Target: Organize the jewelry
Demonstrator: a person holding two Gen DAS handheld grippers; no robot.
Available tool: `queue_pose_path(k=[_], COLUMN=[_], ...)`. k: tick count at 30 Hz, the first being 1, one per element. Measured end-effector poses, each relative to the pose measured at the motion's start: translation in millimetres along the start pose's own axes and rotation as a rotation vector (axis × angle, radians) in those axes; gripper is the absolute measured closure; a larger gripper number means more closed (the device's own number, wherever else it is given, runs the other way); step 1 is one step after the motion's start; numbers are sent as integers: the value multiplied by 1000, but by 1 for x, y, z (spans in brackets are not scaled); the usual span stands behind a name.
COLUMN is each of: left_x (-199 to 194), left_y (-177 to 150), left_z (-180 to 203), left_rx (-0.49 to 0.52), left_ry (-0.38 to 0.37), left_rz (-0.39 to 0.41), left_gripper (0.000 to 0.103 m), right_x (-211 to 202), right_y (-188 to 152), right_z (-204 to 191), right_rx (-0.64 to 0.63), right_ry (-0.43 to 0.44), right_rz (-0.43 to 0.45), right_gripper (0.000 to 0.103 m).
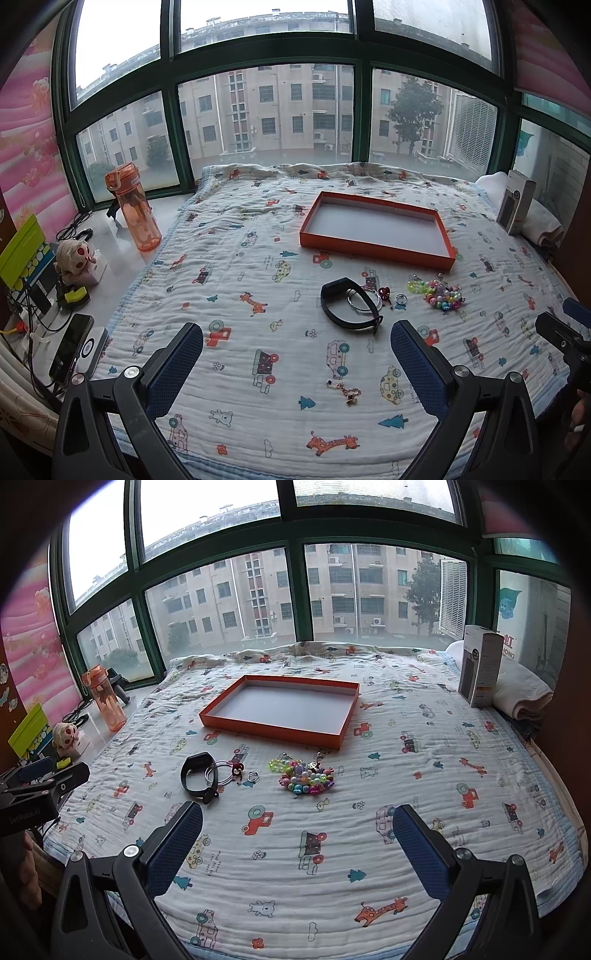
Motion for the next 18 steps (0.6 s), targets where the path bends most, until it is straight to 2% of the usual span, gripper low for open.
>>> queue_pose_path(k=[18], left_x=[-1], left_y=[0], left_z=[-1], left_rx=[-4], left_ry=[-10], left_rz=[-9], left_gripper=[0], right_x=[-1], right_y=[5], right_z=[7], right_rx=[6], right_ry=[-4], right_rz=[8], right_gripper=[0])
Point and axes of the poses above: each gripper's, at about its wrist camera, not at the fingertips, and x roughly the way its jaws point, z to its right, y to its top, the point moved 4 cm from there along x, roughly the way its jaws point, and after that the axes turned 9 degrees about z, right-handed, at the moved point
